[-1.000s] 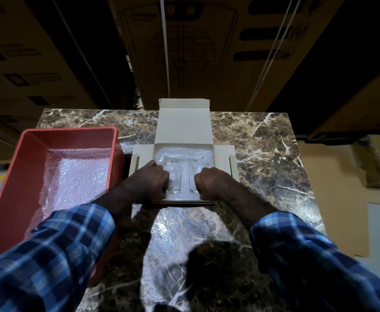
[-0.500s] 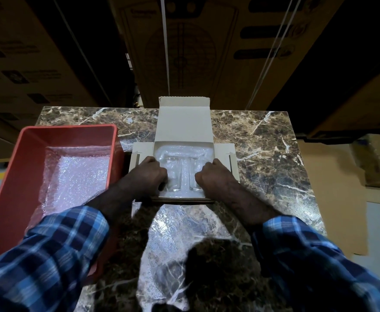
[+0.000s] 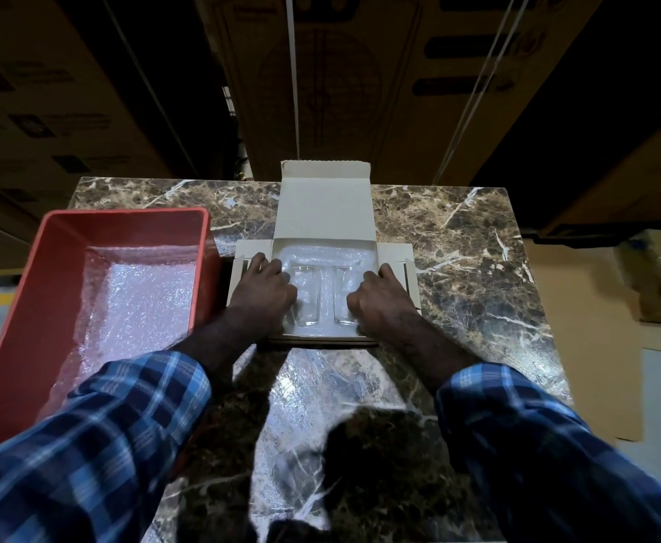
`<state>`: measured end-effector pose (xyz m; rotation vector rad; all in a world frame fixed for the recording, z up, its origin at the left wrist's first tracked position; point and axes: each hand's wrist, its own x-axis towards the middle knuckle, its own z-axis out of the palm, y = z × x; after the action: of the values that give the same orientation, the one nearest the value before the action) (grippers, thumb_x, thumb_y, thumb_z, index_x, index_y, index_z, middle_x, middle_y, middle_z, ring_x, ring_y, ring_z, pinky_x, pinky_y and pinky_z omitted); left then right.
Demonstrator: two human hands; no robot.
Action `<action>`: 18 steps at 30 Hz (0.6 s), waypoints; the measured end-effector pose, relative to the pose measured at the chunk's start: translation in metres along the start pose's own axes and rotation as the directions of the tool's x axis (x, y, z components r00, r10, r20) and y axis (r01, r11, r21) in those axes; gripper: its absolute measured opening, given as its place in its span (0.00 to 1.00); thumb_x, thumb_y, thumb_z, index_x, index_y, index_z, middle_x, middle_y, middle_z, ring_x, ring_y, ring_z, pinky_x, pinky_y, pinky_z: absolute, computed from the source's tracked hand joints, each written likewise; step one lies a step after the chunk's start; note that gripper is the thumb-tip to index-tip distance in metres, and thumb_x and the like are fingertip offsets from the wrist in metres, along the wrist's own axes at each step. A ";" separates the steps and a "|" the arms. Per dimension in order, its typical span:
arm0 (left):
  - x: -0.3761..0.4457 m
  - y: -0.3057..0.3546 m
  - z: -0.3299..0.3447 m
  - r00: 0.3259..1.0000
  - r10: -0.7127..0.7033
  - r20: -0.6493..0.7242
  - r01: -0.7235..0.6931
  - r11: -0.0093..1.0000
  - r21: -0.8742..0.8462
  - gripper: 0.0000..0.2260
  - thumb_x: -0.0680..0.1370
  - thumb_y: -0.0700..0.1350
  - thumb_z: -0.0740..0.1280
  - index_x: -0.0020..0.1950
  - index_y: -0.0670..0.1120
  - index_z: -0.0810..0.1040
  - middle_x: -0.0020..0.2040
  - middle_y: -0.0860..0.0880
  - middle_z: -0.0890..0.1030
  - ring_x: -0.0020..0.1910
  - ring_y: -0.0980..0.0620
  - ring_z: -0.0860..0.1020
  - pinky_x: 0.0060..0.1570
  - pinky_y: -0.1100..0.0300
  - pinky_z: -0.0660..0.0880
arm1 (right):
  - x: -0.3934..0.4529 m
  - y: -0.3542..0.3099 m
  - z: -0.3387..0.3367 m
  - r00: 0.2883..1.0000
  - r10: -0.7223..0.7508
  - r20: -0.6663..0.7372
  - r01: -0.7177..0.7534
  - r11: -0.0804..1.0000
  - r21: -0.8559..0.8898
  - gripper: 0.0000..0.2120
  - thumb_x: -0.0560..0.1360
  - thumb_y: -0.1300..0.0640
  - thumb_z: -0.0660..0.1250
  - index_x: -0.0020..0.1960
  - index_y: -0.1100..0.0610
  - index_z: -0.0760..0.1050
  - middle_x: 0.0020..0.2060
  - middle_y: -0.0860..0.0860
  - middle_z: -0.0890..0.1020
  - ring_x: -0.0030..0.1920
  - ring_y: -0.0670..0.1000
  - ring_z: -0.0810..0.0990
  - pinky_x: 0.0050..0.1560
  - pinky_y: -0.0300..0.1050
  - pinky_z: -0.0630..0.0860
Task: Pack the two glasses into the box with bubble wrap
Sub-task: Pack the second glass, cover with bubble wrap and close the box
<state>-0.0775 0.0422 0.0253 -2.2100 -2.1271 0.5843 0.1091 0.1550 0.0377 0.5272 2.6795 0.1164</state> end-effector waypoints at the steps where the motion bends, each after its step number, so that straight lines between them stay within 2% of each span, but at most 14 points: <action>1: -0.001 -0.002 0.000 1.000 -0.003 -0.010 0.003 1.000 0.000 0.15 0.58 0.50 0.80 0.37 0.44 0.82 0.38 0.46 0.80 0.49 0.43 0.77 0.60 0.46 0.65 | -0.001 0.002 0.001 1.000 0.010 -0.019 -0.009 0.999 0.042 0.06 0.74 0.52 0.73 0.46 0.52 0.78 0.42 0.51 0.81 0.53 0.53 0.74 0.57 0.51 0.62; 3: -0.003 -0.002 0.000 1.000 -0.018 0.022 0.018 1.000 0.022 0.17 0.64 0.53 0.78 0.47 0.45 0.84 0.50 0.45 0.81 0.61 0.43 0.74 0.70 0.43 0.59 | -0.004 0.004 0.006 0.996 0.036 -0.081 -0.027 0.994 0.107 0.14 0.71 0.45 0.75 0.47 0.53 0.78 0.45 0.52 0.81 0.52 0.52 0.72 0.56 0.50 0.62; 5: -0.003 0.001 -0.001 0.997 -0.072 -0.008 0.073 0.997 0.032 0.20 0.70 0.56 0.74 0.57 0.46 0.82 0.62 0.44 0.77 0.71 0.42 0.67 0.75 0.42 0.49 | -0.007 0.003 0.010 0.984 0.063 -0.167 -0.051 0.996 0.076 0.27 0.69 0.39 0.75 0.58 0.57 0.78 0.54 0.55 0.79 0.56 0.55 0.72 0.58 0.51 0.65; 8: -0.005 0.003 -0.007 0.989 -0.147 0.005 0.146 0.985 0.091 0.31 0.71 0.61 0.73 0.67 0.43 0.75 0.69 0.43 0.73 0.75 0.42 0.61 0.77 0.43 0.43 | -0.008 -0.002 0.013 0.966 0.123 -0.226 -0.117 0.992 0.039 0.41 0.64 0.38 0.78 0.67 0.60 0.68 0.59 0.57 0.74 0.57 0.57 0.73 0.60 0.52 0.67; 10: -0.005 0.002 -0.009 0.987 -0.158 0.025 0.155 0.982 0.111 0.36 0.71 0.63 0.72 0.72 0.43 0.71 0.71 0.44 0.72 0.77 0.42 0.59 0.77 0.42 0.42 | -0.007 -0.004 0.013 0.961 0.137 -0.239 -0.129 0.990 0.051 0.43 0.63 0.39 0.80 0.67 0.60 0.66 0.58 0.57 0.74 0.56 0.56 0.74 0.61 0.52 0.67; 18: -0.001 0.007 -0.006 0.976 -0.194 0.099 0.187 0.980 0.073 0.32 0.72 0.64 0.71 0.69 0.46 0.75 0.71 0.47 0.71 0.77 0.42 0.54 0.74 0.38 0.47 | -0.004 -0.001 0.016 0.954 0.131 -0.269 -0.113 0.990 0.081 0.46 0.58 0.40 0.83 0.67 0.60 0.67 0.58 0.57 0.76 0.57 0.56 0.75 0.62 0.53 0.68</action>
<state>-0.0690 0.0422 0.0294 -1.9546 -2.3019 0.7590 0.1187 0.1521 0.0242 0.7473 2.9257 0.1474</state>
